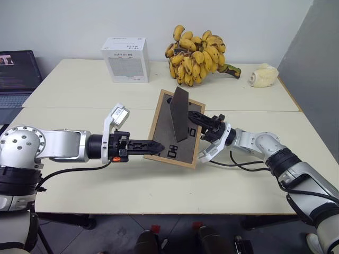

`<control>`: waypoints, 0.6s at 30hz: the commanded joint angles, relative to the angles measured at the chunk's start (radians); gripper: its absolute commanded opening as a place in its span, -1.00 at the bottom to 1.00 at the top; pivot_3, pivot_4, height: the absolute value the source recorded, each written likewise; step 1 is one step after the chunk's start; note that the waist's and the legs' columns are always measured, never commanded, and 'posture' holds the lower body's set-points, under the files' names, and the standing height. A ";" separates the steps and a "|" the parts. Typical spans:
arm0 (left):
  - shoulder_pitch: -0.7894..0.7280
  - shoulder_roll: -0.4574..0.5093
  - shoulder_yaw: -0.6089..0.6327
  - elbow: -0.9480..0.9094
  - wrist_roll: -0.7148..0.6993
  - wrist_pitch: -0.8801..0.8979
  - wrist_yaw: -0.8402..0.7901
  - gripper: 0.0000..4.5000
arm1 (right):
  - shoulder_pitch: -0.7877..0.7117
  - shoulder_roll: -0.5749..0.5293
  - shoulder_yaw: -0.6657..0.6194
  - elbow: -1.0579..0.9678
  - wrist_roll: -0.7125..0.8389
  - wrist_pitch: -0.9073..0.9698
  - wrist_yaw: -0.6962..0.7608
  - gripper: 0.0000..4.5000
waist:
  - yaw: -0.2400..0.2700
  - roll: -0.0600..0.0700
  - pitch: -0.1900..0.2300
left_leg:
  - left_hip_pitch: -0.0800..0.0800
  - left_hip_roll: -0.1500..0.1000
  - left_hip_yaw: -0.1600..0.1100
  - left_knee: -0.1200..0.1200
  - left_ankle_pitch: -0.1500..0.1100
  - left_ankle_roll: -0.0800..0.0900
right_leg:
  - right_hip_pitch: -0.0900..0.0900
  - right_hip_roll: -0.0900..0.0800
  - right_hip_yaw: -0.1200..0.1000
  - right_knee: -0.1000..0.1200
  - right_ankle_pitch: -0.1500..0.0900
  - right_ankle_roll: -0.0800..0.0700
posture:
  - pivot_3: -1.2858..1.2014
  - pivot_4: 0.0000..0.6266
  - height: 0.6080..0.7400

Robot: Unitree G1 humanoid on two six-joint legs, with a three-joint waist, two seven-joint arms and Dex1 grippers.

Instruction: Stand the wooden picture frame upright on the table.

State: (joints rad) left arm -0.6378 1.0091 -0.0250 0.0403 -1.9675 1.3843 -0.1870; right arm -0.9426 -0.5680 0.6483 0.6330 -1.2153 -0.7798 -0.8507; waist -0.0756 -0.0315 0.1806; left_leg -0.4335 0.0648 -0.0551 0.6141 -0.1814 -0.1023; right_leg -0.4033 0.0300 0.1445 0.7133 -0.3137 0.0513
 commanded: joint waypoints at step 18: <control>0.384 0.135 0.401 -0.454 0.730 -0.437 -0.435 0.24 | -0.065 0.028 -0.060 0.138 0.235 -0.152 0.229 -0.42 | -0.019 0.000 0.000 | 0.001 0.000 0.001 -0.001 0.000 0.000 | 0.000 0.000 0.000 0.000 -0.001 -0.001 | 0.03 -0.52 1.00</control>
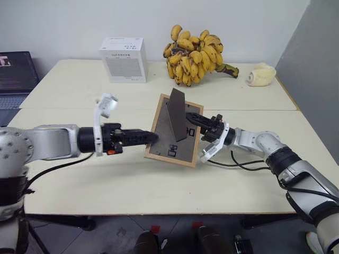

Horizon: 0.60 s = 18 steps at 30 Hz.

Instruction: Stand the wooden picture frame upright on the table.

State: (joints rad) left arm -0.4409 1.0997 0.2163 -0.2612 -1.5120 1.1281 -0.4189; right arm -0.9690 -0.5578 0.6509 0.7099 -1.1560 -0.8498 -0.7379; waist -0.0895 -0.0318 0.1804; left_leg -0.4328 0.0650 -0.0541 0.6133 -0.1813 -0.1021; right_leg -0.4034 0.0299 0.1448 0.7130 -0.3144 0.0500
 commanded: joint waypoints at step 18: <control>0.752 -0.210 0.571 -0.375 0.441 -0.231 -0.161 0.24 | 0.179 0.354 -0.335 -0.214 1.623 0.795 1.572 -0.42 | 0.014 0.000 0.001 | 0.010 0.000 -0.018 -0.001 0.000 0.000 | 0.020 -0.003 -0.023 0.000 -0.007 -0.008 | 0.03 -0.52 1.00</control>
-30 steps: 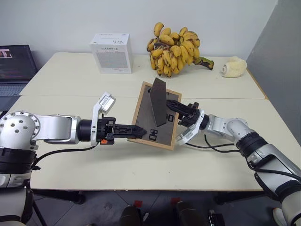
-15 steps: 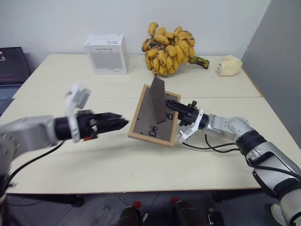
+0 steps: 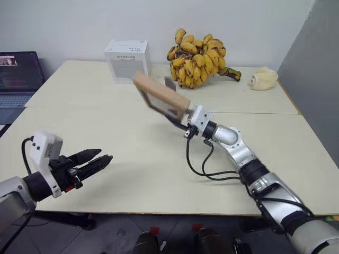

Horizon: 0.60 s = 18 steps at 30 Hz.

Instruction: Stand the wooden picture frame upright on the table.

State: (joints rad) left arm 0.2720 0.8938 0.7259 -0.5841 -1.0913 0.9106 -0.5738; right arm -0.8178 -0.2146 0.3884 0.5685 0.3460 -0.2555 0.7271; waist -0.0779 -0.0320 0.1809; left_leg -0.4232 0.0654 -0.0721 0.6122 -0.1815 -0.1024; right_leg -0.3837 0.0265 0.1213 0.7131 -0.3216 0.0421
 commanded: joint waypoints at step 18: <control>0.083 0.040 0.080 -0.156 -0.046 0.009 -0.024 0.24 | 0.118 0.058 -0.167 -0.026 0.110 0.524 0.329 -0.42 | -0.003 0.004 0.002 | 0.000 0.000 0.000 -0.002 0.000 0.000 | -0.002 0.001 0.000 0.000 -0.006 0.005 | 0.03 -0.52 1.00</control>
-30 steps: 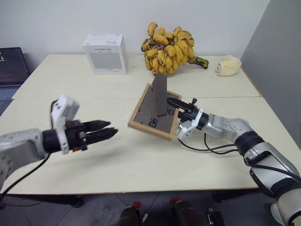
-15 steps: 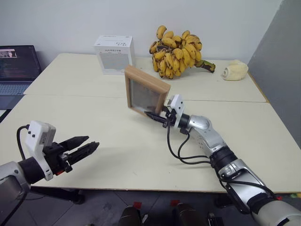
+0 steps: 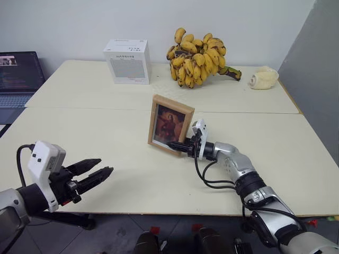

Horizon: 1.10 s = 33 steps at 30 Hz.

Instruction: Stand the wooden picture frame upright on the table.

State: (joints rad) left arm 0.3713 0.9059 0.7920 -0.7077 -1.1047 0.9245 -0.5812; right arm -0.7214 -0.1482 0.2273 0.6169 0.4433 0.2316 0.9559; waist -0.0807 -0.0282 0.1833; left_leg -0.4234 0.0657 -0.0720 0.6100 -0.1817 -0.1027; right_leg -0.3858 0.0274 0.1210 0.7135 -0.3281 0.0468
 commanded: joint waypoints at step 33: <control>-0.381 -0.017 -0.348 0.066 0.025 -0.101 0.013 0.28 | 0.237 -0.374 -0.025 -0.611 -0.197 0.100 0.116 0.31 | 0.022 0.001 0.002 | 0.002 -0.001 0.002 -0.001 0.000 0.000 | 0.002 -0.001 0.003 -0.003 -0.004 0.003 | 0.03 -0.52 1.00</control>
State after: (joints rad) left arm 0.0168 0.8912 0.4589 -0.6483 -1.0919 0.8456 -0.5604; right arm -0.4664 -0.5004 0.2637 0.1361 0.1875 0.2701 1.0763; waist -0.0584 -0.0267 0.1851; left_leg -0.4212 0.0647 -0.0696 0.6089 -0.1820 -0.1032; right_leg -0.3844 0.0268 0.1239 0.7112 -0.3324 0.0495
